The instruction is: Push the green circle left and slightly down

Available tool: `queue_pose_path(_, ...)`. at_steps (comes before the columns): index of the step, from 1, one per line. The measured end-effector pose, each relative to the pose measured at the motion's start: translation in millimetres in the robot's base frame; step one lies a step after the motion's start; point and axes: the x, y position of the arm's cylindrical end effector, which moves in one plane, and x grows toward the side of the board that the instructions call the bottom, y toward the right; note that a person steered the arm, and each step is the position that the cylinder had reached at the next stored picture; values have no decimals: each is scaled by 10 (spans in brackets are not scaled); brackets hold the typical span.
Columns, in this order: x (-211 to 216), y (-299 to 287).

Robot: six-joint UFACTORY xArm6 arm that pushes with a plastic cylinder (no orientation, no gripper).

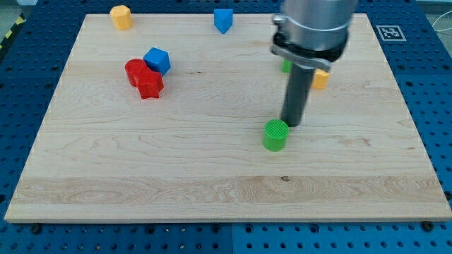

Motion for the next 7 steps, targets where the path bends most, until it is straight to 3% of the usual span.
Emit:
queue_pose_path(1, 155, 191)
queue_pose_path(2, 263, -76)
queue_pose_path(7, 749, -2155)
